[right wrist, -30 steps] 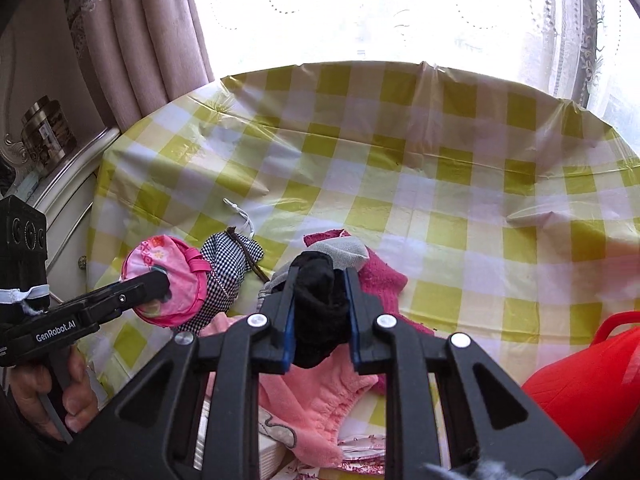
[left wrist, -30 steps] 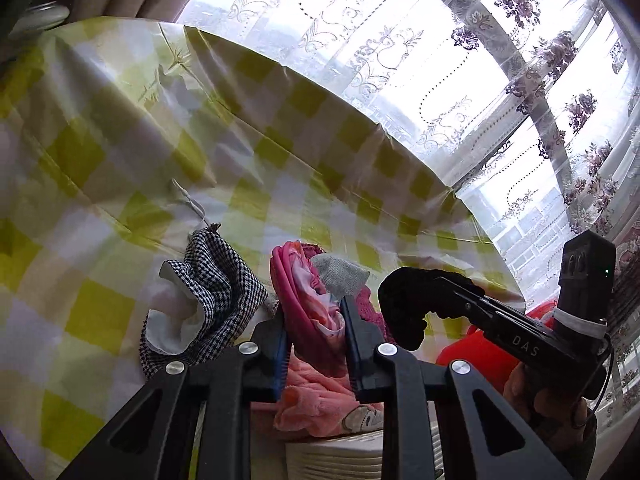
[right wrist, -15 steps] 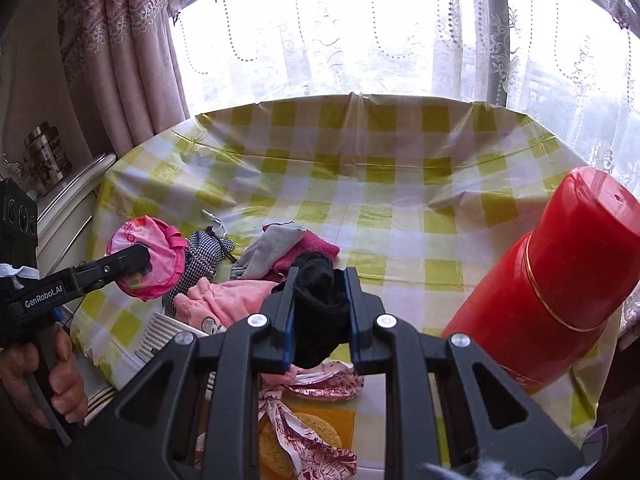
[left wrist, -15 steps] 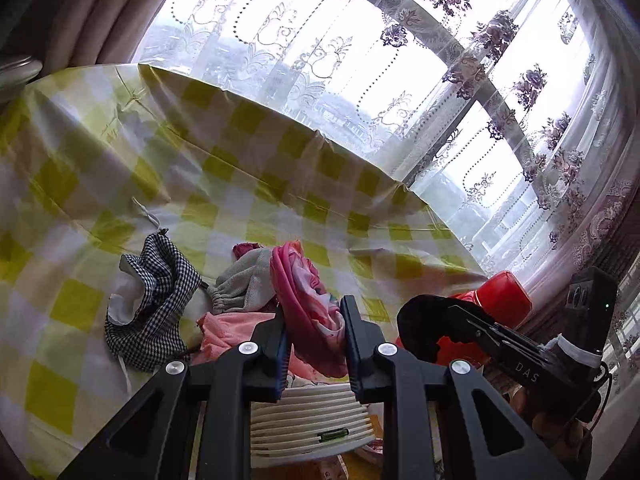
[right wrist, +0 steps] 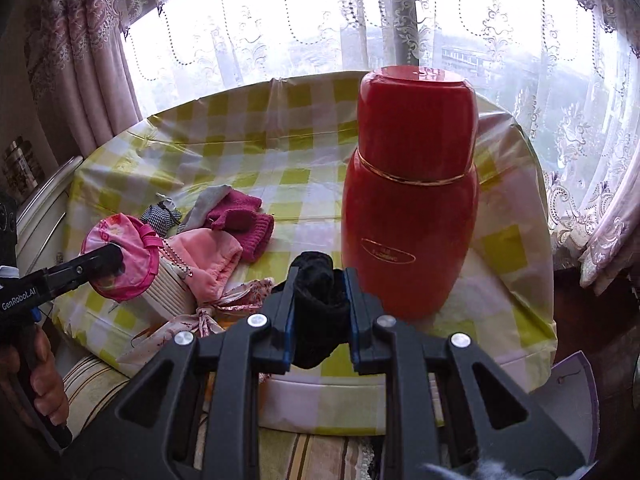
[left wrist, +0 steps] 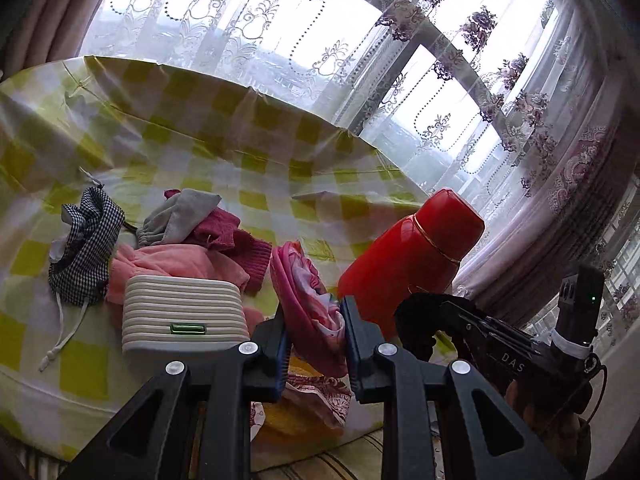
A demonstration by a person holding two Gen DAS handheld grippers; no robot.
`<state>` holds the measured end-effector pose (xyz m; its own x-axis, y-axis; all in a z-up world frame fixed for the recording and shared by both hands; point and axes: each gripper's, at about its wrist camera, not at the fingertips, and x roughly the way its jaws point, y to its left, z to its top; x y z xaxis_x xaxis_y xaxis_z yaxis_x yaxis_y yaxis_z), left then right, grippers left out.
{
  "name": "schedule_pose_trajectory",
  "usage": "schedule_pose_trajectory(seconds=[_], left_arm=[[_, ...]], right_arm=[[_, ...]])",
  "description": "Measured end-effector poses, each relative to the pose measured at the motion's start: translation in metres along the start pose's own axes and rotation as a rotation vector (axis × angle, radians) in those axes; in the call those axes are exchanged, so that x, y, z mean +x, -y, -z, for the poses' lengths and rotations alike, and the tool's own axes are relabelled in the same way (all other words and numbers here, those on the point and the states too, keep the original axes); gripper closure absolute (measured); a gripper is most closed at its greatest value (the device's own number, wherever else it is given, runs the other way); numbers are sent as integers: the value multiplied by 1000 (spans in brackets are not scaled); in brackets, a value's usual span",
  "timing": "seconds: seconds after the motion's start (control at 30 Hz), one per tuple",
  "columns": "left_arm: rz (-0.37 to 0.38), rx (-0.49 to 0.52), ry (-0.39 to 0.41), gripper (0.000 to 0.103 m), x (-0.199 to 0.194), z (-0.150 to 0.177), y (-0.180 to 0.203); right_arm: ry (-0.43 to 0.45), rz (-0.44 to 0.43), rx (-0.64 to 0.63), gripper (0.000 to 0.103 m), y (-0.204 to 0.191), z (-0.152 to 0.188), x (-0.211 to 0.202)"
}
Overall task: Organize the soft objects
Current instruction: 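Carry the pink purse and black scrunchie into the white box and open both grippers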
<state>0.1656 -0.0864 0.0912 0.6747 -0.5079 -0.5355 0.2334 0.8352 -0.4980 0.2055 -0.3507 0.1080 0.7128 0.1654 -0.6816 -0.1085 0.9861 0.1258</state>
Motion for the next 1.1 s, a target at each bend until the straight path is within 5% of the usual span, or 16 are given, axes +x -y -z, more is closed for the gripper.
schedule_pose_trajectory(seconds=[1.1], left_arm=[[218, 283, -349, 78, 66, 110, 165]], right_arm=[[-76, 316, 168, 77, 146, 88, -80]])
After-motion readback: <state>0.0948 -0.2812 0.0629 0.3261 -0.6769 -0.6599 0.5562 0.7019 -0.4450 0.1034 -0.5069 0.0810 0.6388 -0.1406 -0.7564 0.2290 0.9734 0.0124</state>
